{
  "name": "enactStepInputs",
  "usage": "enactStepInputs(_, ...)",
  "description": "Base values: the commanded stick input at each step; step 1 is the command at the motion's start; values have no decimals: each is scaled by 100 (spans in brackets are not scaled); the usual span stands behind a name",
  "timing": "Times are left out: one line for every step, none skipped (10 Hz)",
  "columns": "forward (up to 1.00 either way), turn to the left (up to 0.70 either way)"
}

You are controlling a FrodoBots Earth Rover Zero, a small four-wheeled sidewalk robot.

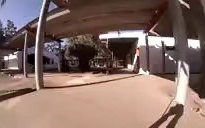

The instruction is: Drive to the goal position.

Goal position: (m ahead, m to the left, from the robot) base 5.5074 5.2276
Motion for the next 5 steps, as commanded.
enactStepInputs(70, 0)
enactStepInputs(70, 0)
enactStepInputs(70, 0)
enactStepInputs(70, 0)
enactStepInputs(70, 0)
